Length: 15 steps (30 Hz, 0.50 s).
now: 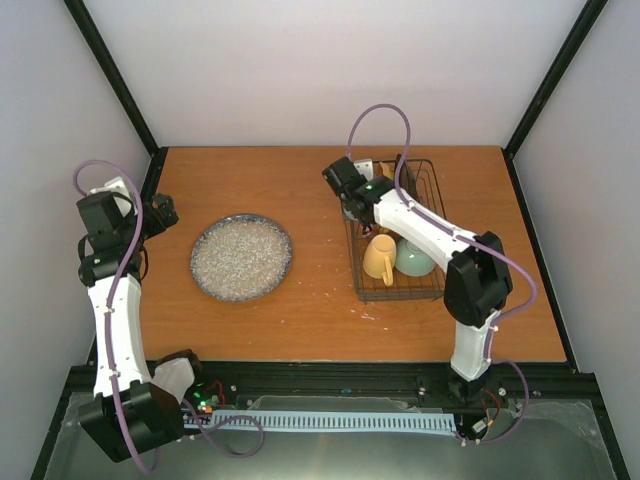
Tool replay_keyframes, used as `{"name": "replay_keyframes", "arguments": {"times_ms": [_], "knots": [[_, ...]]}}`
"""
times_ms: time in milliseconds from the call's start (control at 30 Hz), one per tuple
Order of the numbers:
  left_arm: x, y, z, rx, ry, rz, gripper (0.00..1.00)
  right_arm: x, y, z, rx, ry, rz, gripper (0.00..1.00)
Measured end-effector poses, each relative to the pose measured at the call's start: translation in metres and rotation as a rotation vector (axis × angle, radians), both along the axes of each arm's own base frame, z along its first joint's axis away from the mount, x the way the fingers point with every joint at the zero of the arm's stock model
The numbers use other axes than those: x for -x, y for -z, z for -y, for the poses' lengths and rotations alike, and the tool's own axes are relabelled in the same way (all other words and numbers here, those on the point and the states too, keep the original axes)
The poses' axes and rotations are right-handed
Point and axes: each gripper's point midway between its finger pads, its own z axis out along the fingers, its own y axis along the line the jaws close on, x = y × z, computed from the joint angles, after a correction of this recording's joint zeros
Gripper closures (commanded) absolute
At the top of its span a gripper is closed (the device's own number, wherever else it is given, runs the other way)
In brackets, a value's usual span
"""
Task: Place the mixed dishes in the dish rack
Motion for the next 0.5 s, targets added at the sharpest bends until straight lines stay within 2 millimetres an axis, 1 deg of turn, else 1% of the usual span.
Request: {"name": "replay_keyframes", "arguments": {"times_ms": [100, 167, 333, 367, 400, 467, 500], "knots": [[0.0, 0.0, 0.0, -0.001, 0.0, 0.0, 0.0, -0.001, 0.021, -0.002, 0.016, -0.004, -0.047, 0.97], [0.0, 0.0, 0.0, -0.003, 0.0, 0.0, 0.0, -0.003, 0.032, -0.004, 0.018, 0.001, -0.064, 0.97], [0.0, 0.003, -0.001, -0.005, 0.001, -0.01, 0.0, -0.003, 0.041, -0.006, 0.011, 0.004, -0.08, 0.97], [-0.001, 0.005, -0.001, -0.003, 0.001, -0.015, 0.0, -0.003, 0.042, -0.005, 0.01, 0.005, -0.081, 0.94], [-0.002, 0.007, -0.001, -0.001, 0.001, -0.02, 0.0, -0.003, 0.042, -0.005, 0.01, 0.006, -0.081, 0.84], [-0.004, 0.012, -0.002, 0.006, 0.002, -0.036, 0.0, -0.004, 0.042, -0.004, 0.01, 0.01, -0.082, 0.6], [-0.005, 0.015, -0.002, 0.009, 0.002, -0.043, 0.0, -0.004, 0.042, -0.004, 0.005, 0.014, -0.081, 0.54]]}}
